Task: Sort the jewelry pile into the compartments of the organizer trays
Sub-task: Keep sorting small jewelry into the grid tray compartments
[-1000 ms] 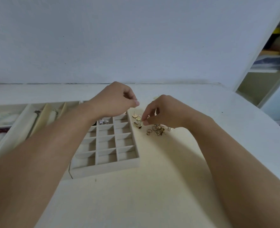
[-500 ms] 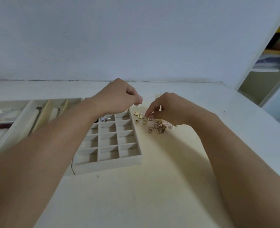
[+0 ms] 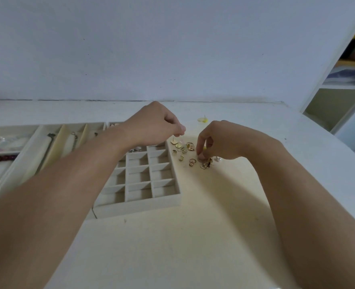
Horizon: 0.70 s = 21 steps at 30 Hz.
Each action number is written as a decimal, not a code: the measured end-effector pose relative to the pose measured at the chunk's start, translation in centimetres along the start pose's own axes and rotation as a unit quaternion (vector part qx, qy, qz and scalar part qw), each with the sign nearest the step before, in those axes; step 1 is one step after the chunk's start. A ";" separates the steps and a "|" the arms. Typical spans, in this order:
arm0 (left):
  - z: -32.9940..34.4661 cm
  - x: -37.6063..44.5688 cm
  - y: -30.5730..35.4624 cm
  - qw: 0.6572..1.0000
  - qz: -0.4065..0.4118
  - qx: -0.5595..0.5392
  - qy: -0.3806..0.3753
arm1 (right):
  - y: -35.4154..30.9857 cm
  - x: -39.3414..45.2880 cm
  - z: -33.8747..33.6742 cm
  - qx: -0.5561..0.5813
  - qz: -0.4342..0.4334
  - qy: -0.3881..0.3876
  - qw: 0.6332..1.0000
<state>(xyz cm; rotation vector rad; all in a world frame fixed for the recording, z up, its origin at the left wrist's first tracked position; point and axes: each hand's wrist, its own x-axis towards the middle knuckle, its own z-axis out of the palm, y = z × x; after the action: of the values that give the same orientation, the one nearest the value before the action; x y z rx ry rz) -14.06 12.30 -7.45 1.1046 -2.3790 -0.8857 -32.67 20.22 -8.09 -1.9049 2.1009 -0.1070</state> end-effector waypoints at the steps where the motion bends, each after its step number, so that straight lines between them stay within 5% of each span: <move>1: 0.0 -0.1 0.1 1.000 -0.002 0.000 0.000 | 0.0 0.0 0.1 0.004 -0.002 -0.001 1.000; 10: 0.0 -0.5 0.8 1.000 -0.008 0.003 -0.010 | 0.9 0.2 -1.0 0.108 -0.027 0.059 0.992; 21: 0.0 -1.0 1.3 0.999 -0.015 0.001 -0.029 | 1.2 0.6 -0.3 0.072 -0.021 0.054 0.996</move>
<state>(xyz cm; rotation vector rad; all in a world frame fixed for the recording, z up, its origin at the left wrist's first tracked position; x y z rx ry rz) -14.11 13.68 -6.65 1.1329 -2.4157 -0.9386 -33.91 19.73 -8.15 -1.8972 2.0603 -0.3688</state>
